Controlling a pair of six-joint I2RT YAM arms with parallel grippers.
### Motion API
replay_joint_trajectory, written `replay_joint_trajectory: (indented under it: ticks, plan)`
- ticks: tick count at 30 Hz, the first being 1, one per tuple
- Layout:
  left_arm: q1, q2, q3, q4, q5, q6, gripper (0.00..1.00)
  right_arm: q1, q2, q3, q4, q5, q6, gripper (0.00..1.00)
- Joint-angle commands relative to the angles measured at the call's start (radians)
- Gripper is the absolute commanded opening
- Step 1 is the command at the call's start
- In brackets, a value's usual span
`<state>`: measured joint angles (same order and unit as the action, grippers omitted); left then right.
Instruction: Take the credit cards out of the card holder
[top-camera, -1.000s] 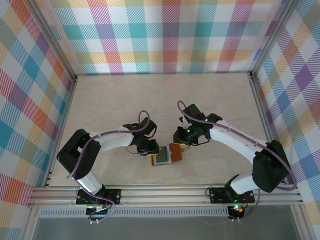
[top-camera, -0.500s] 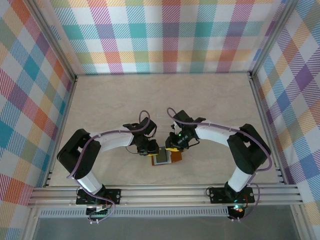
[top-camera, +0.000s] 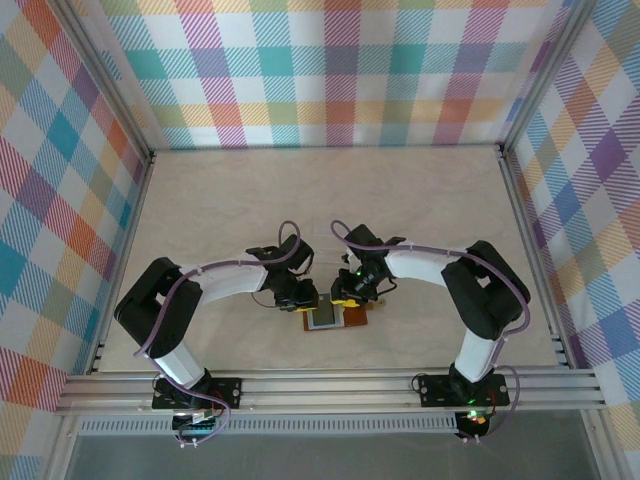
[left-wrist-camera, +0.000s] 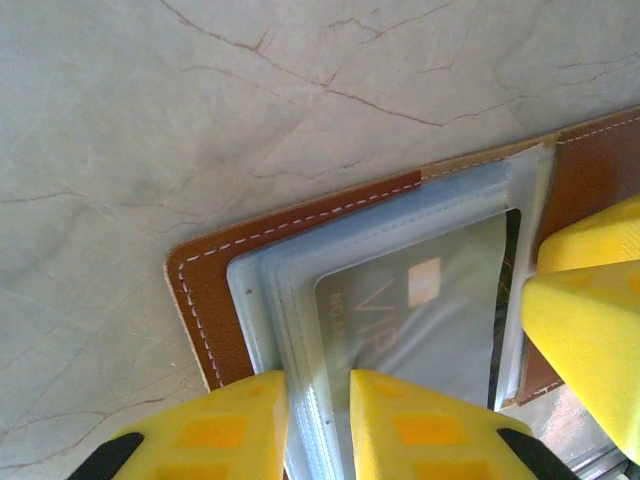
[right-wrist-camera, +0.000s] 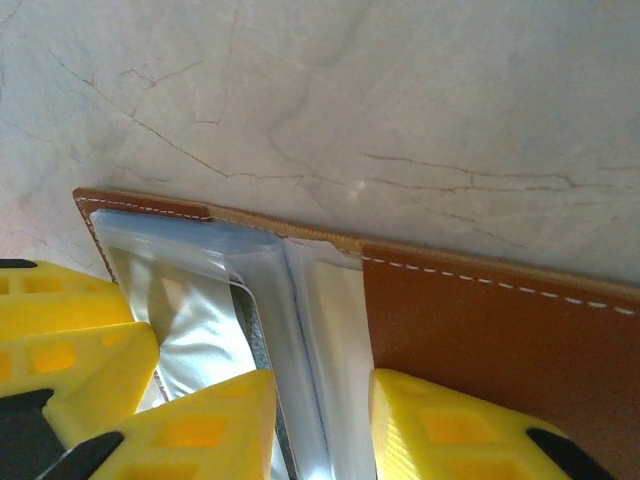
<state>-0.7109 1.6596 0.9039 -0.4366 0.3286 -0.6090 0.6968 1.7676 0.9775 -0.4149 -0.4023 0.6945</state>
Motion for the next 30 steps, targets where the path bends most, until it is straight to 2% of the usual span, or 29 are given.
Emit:
replay_joint_trajectory:
  ticks: [1, 7, 20, 25, 30]
  plan:
    - [0.002, 0.049, -0.017, -0.033, -0.008, 0.022, 0.23, 0.021, 0.020, 0.019, -0.009, 0.006, -0.007, 0.33]
    - [0.002, 0.051, -0.012, -0.035, -0.006, 0.026, 0.23, 0.052, 0.022, 0.035, -0.061, 0.085, 0.019, 0.37]
    - [0.002, 0.015, -0.013, -0.064, -0.025, 0.036, 0.26, 0.086, 0.014, 0.053, -0.168, 0.238, 0.036, 0.28]
    - [0.002, 0.006, -0.008, -0.077, -0.035, 0.040, 0.28, 0.085, -0.018, 0.066, -0.190, 0.257, 0.033, 0.26]
    - [0.003, -0.004, -0.007, -0.074, -0.043, 0.039, 0.25, 0.086, -0.082, 0.082, -0.200, 0.243, 0.036, 0.28]
